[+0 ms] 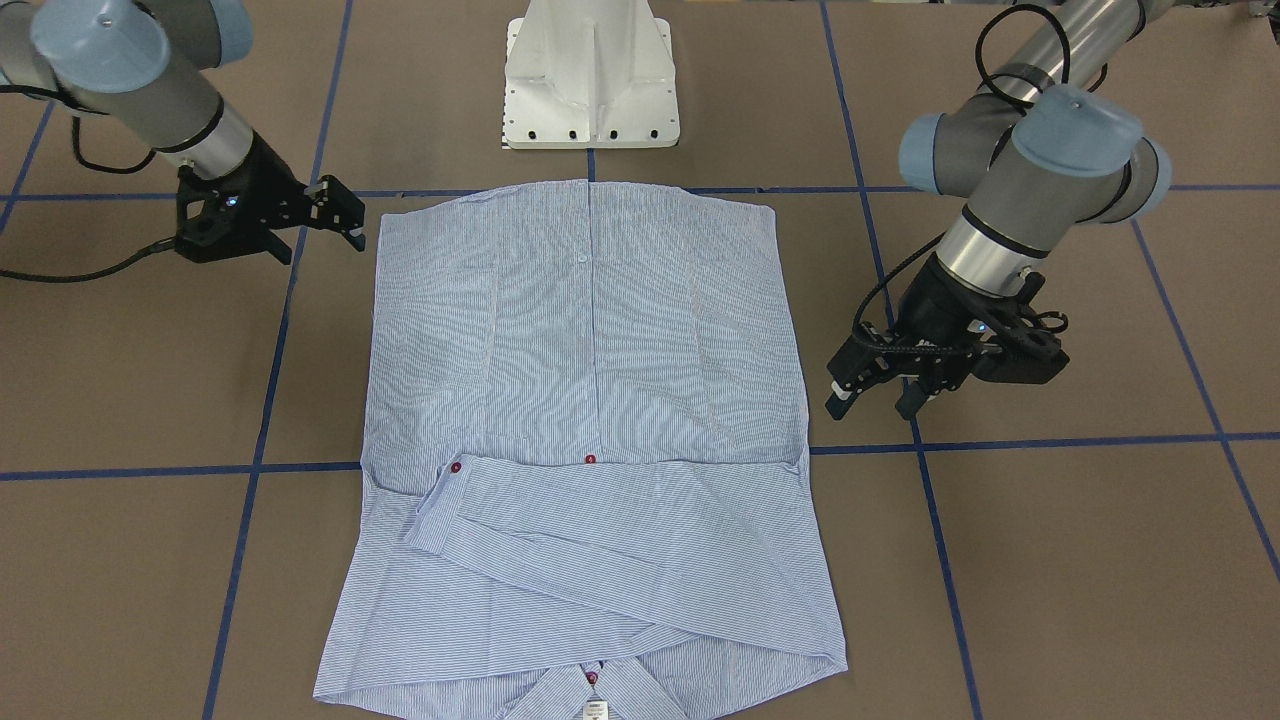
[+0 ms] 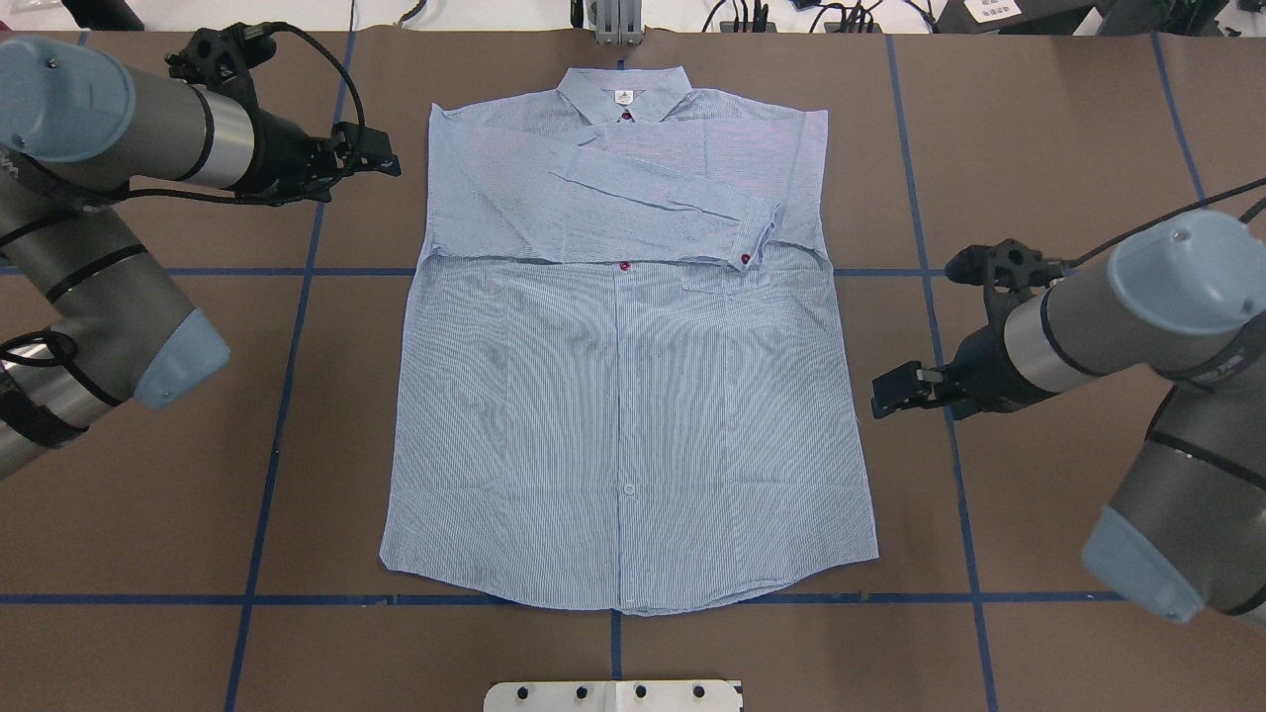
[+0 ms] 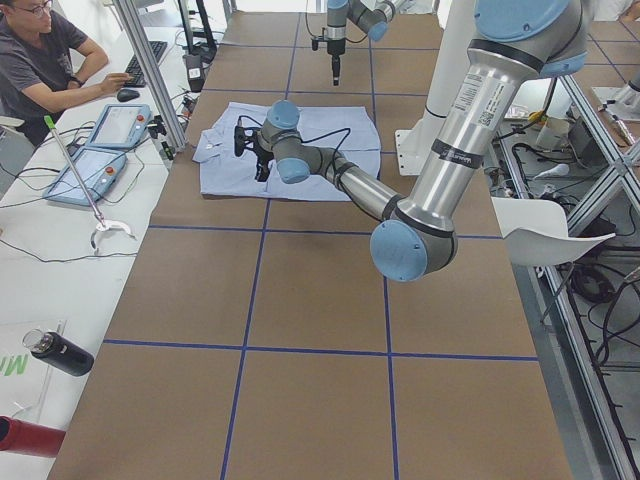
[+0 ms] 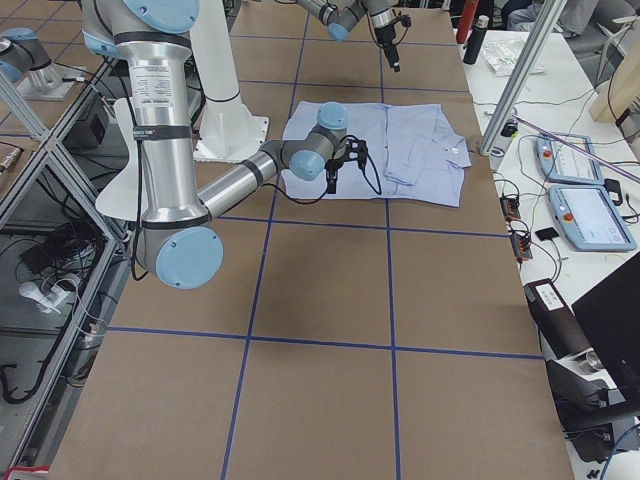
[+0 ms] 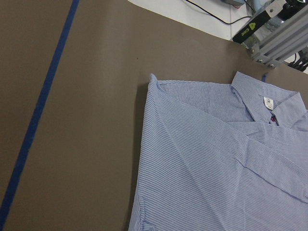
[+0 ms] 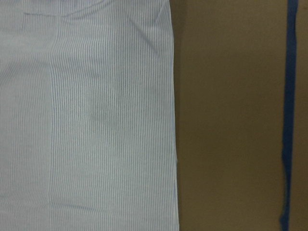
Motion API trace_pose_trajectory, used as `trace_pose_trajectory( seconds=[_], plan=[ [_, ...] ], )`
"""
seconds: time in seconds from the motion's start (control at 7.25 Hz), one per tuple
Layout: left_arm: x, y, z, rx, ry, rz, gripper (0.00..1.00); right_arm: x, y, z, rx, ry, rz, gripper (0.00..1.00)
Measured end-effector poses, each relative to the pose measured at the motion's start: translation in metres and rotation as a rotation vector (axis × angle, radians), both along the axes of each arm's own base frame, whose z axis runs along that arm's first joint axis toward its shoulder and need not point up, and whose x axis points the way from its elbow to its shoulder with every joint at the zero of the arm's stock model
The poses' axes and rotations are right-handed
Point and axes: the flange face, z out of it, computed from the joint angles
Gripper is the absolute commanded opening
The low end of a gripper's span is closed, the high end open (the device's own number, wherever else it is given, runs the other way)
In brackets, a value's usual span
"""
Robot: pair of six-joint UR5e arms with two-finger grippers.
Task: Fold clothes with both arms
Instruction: 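Move the right gripper toward its nearest hem corner while the left moves toward the collar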
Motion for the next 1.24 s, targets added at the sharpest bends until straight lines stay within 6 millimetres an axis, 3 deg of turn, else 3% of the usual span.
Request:
trace_pose_trajectory(
  seconds=[0.14,0.41,0.69,1.24],
  plan=[
    [0.0,0.004,-0.003,-0.003,0.009,-0.003,0.99,-0.031,0.031,0.001,0.006,0.025,-0.002,1.0],
    [0.004,0.009,-0.004,-0.01,0.016,-0.003,0.99,-0.065,0.059,0.011,0.011,0.061,-0.023,1.0],
    [0.007,0.011,-0.004,-0.018,0.02,-0.002,0.99,-0.081,0.063,0.022,0.001,0.085,-0.036,0.98],
    [0.008,0.011,-0.003,-0.022,0.02,-0.002,0.98,-0.086,0.064,0.031,-0.012,0.103,-0.045,0.87]
  ],
)
